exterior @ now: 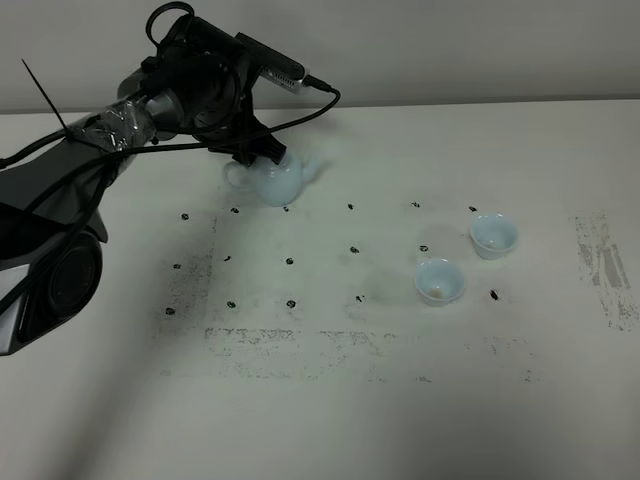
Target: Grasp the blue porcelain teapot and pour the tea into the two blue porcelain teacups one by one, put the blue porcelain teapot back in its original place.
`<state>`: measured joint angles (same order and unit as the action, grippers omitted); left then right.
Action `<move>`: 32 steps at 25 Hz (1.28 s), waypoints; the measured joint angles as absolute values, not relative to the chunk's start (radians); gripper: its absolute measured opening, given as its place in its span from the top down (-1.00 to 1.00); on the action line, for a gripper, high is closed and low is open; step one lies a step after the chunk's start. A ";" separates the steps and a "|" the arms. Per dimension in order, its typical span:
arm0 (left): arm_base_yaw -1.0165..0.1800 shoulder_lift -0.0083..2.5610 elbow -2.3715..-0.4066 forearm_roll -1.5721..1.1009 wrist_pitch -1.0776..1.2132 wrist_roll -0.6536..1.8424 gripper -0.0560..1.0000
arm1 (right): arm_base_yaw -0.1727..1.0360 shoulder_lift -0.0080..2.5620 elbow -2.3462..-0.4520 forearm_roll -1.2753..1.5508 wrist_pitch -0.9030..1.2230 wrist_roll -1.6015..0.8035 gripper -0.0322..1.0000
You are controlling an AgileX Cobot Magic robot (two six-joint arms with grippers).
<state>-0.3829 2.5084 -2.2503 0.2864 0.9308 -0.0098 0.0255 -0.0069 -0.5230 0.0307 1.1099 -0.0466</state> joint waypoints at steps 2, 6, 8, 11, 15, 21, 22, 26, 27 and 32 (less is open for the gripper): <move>-0.383 2.508 -2.250 0.281 0.945 -0.010 -0.15 | 0.026 -0.007 -0.523 0.031 1.110 -0.047 -0.18; -0.383 2.508 -2.250 0.273 0.983 -0.011 -0.15 | 0.026 -0.007 -0.523 0.031 1.110 -0.047 -0.18; -0.383 2.508 -2.250 0.271 1.000 -0.011 -0.15 | 0.026 -0.007 -0.523 0.031 1.110 -0.047 -0.18; -0.383 2.508 -2.250 0.270 1.018 -0.011 -0.15 | 0.026 -0.007 -0.523 0.031 1.110 -0.047 -0.18; -0.383 2.508 -2.250 0.267 1.040 -0.011 -0.15 | 0.026 -0.007 -0.523 0.031 1.110 -0.047 -0.18; -0.376 2.507 -2.251 0.228 1.108 -0.011 -0.15 | 0.026 -0.007 -0.523 0.031 1.110 -0.047 -0.18; -0.371 2.503 -2.251 0.215 1.121 -0.011 -0.15 | 0.026 -0.007 -0.523 0.031 1.110 -0.047 -0.18; -0.348 2.463 -2.251 0.184 1.172 -0.012 -0.15 | 0.026 -0.007 -0.523 0.031 1.110 -0.046 -0.18; -0.345 2.452 -2.251 0.181 1.188 -0.012 -0.15 | 0.026 -0.007 -0.523 0.031 1.110 -0.046 -0.18; -0.330 2.401 -2.252 0.133 1.192 0.014 -0.15 | 0.026 -0.007 -0.523 0.031 1.110 -0.046 -0.18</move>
